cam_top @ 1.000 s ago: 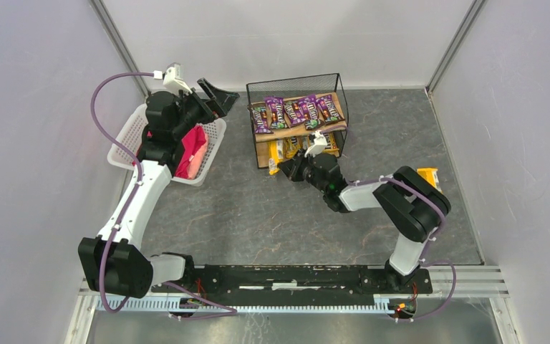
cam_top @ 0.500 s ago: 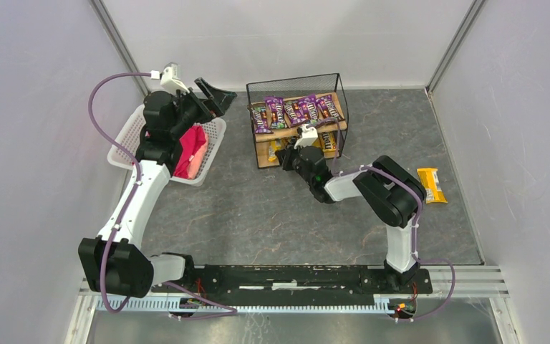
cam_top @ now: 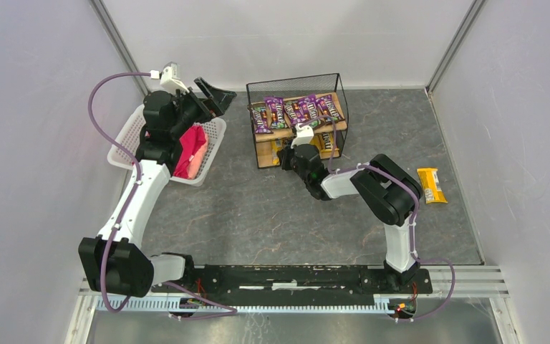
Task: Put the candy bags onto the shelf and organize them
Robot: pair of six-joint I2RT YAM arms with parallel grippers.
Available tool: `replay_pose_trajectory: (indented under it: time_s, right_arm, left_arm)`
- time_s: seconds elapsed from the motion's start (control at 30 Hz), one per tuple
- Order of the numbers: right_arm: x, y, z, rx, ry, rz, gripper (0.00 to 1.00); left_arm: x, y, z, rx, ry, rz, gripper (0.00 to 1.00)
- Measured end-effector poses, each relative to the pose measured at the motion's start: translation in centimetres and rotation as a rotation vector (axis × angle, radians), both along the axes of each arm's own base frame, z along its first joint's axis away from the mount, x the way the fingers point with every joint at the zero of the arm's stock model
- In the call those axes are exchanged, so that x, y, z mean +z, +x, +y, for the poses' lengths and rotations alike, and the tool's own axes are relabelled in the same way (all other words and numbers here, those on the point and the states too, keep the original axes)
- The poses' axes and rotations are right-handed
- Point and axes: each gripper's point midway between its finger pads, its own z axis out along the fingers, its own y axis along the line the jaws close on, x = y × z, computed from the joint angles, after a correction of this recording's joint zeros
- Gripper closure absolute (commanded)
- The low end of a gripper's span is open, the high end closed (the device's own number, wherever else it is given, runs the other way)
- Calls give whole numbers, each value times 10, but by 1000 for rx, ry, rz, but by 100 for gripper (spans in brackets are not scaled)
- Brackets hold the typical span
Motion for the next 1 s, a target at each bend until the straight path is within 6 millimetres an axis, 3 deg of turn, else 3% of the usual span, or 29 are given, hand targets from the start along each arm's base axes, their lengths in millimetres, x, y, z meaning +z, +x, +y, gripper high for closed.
replay_pose_trajectory:
  time_s: [0.3, 0.53, 0.73, 1.0]
  right_arm:
    - [-5, 3, -8, -40, -25, 13, 74]
    - [-7, 6, -9, -50, -35, 22, 54]
    - [-10, 4, -13, -51, -59, 40, 47]
    - [24, -22, -35, -43, -80, 40, 33]
  left_arm:
    - [0, 0, 0, 0, 0, 0, 0]
    - [0, 0, 0, 0, 0, 0, 0]
    - [0, 0, 0, -1, 0, 0, 0]
    - [1, -1, -2, -16, -2, -5, 0]
